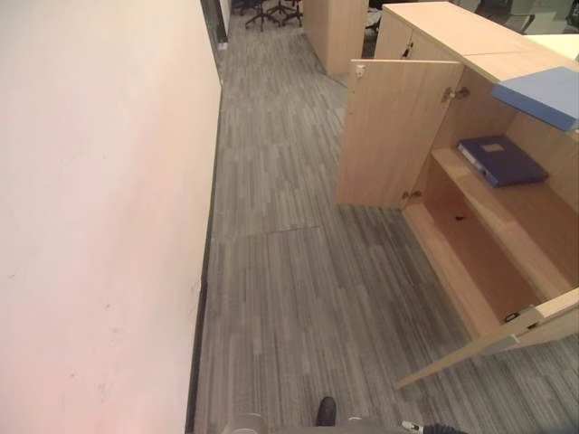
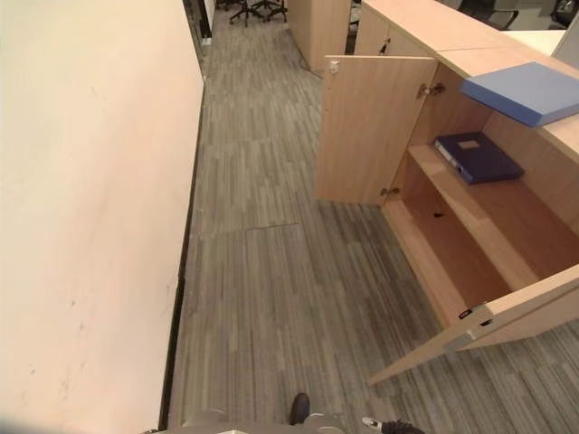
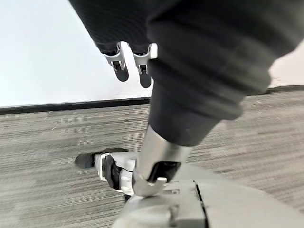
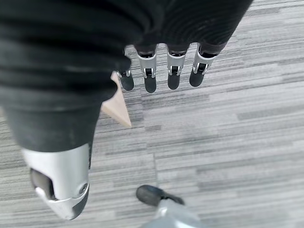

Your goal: Put the empty folder in the office cabinet

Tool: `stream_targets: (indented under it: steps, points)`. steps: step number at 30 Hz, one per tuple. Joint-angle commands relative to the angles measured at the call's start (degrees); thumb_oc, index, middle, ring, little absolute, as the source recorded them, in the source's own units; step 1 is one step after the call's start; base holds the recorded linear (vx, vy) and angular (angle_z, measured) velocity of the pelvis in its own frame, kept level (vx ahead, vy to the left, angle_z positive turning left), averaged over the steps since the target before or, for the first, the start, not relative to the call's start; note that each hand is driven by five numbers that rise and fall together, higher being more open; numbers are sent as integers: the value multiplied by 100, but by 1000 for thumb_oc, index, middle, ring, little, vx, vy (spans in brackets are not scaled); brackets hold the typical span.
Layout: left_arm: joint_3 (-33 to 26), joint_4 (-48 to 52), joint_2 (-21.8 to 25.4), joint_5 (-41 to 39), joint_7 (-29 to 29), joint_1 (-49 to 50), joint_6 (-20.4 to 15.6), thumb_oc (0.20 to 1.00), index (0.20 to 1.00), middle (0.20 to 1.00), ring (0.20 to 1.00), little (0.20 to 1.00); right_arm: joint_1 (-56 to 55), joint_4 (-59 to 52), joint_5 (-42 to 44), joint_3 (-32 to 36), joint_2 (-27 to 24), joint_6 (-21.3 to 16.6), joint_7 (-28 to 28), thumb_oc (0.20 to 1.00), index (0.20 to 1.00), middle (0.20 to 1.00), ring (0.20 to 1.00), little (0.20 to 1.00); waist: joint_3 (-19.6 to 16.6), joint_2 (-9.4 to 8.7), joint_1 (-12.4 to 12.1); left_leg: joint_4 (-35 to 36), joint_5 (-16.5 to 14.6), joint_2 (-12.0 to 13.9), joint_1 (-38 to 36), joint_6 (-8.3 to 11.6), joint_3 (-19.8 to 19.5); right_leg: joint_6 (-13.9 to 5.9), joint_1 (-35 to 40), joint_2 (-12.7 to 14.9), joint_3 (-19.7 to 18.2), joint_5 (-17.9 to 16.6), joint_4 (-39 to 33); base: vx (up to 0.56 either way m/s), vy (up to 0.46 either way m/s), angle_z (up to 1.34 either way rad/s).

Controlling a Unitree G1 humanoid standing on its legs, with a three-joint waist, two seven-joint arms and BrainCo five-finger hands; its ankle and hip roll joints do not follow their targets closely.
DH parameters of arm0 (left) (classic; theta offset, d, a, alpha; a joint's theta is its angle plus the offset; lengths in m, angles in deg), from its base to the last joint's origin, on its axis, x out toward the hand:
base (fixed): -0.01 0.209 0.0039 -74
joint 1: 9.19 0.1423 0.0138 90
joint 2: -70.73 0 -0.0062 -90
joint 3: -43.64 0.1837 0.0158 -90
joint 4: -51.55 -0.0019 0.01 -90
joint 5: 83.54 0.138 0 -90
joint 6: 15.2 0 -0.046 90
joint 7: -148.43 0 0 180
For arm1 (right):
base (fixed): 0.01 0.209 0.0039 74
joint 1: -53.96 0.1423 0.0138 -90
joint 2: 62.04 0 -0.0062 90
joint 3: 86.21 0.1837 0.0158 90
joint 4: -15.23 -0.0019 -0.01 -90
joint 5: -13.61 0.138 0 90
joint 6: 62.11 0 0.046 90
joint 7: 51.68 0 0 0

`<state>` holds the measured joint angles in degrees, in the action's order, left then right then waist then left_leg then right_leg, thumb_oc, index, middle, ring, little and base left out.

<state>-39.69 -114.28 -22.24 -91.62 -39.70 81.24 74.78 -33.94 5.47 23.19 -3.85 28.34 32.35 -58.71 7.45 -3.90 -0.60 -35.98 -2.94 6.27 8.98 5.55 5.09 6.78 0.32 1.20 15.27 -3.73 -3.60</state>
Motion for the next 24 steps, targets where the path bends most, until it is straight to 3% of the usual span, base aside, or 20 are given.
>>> stream_targets:
  steps: [1,2,3,4,5,6,8,10,14,15,17,18,20,21,23,24]
  points:
    - [176,59,-109,170,-20,-22,3,1000,1000,1000,1000,1000,50,119,14,19,-166,5,-97,1000,1000,1000,1000,1000,276,-19,-85,1863,335,-29,91,-331,230,-958,269,352,-223,423,468,263,94,-6]
    - [169,43,-115,188,-52,-5,2,1000,1000,1000,1000,1000,38,105,-9,18,-179,2,-104,1000,1000,1000,1000,1000,267,39,-121,2477,644,28,108,-240,159,-989,331,328,-238,484,455,143,68,-7]
    - [169,43,-115,188,-52,-6,2,1000,1000,1000,1000,1000,38,105,-9,18,-179,2,-104,1000,1000,1000,1000,1000,256,34,-116,2513,672,19,108,-241,158,-989,319,333,-233,478,453,225,108,-7]
    - [139,-3,-115,213,-87,20,12,1000,1000,1000,1000,1000,9,115,-34,31,-190,-2,-119,1000,1000,1000,1000,1000,243,155,-187,3362,1226,169,214,-83,58,-1020,476,280,-253,567,421,150,67,-9]
    - [139,-4,-116,213,-88,21,11,1000,1000,1000,1000,1000,8,114,-34,30,-190,-2,-119,1000,1000,1000,1000,1000,251,149,-185,3401,1247,161,183,-81,61,-1020,490,286,-252,572,421,325,142,-8]
    - [115,-65,-147,236,-74,51,21,1000,1000,1000,1000,1000,-44,132,-35,96,-202,-9,-114,1000,1000,1000,1000,1000,254,196,-220,3970,1448,281,343,33,198,-1062,715,293,-250,684,363,261,123,-10]
    - [58,-133,-171,267,-22,129,46,1000,1000,1000,1000,1000,-111,142,-71,142,-199,4,-52,1000,1000,1000,1000,1000,194,286,-233,4098,1508,390,339,82,370,-1120,860,281,-293,733,331,255,137,-4]
    - [-10,-202,-191,293,1,234,52,1000,1000,1000,1000,1000,-186,189,-177,158,-193,26,16,1000,1000,1000,1000,1000,62,385,-258,4098,1591,403,247,158,292,-1174,977,285,-330,771,267,262,173,-16]
    - [-63,-239,-163,304,-5,269,56,1000,1000,1000,1000,1000,-192,228,-293,117,-150,54,42,1000,1000,1000,1000,1000,-62,409,-308,4098,1547,309,105,142,283,-1246,1079,456,-368,782,190,233,194,-27]
    - [-73,-243,-159,302,-3,268,58,1000,1000,1000,1000,1000,-160,211,-310,81,-103,72,113,1000,1000,1000,1000,1000,-137,382,-338,4098,1436,165,-12,49,305,-1359,1124,633,-385,749,154,225,221,-7]
    - [-77,-230,-152,297,6,263,55,1000,1000,1000,1000,1000,-141,191,-313,61,-82,88,153,1000,1000,1000,1000,1000,-166,367,-356,4098,1376,82,-43,-5,305,-1409,1099,719,-404,733,176,206,240,-11]
    - [-66,-194,-136,284,25,223,44,1000,1000,1000,1000,1000,-70,150,-383,-35,-32,98,242,1000,1000,1000,1000,1000,-238,346,-421,4098,1168,-177,-125,-188,273,-1543,1057,980,-396,677,277,130,189,-15]
    - [-57,-182,-128,277,28,214,45,1000,1000,1000,1000,1000,-47,128,-424,-66,-14,109,271,1000,1000,1000,1000,1000,-265,332,-447,4098,1084,-282,-181,-258,276,-1597,1008,1095,-401,649,383,182,270,-6]
    - [-18,-127,-103,309,45,184,50,1000,1000,1000,1000,1000,20,36,-517,-158,35,119,352,1000,1000,1000,1000,1000,-361,314,-510,4098,857,-578,-344,-432,308,-1731,818,1442,-392,404,882,231,349,-9]
    - [19,-60,-69,335,66,136,58,1000,1000,1000,1000,1000,91,-87,-455,-178,51,122,417,1000,1000,1000,1000,1000,-327,318,-491,4098,692,-851,-556,-592,277,-1750,514,1747,-435,-112,1696,168,285,-14]
    - [19,-60,-70,335,66,135,58,1000,1000,1000,1000,1000,92,-87,-455,-178,50,122,417,1000,1000,1000,1000,1000,-339,324,-497,4098,697,-842,-540,-592,282,-1748,497,1738,-441,-126,1686,157,324,-7]
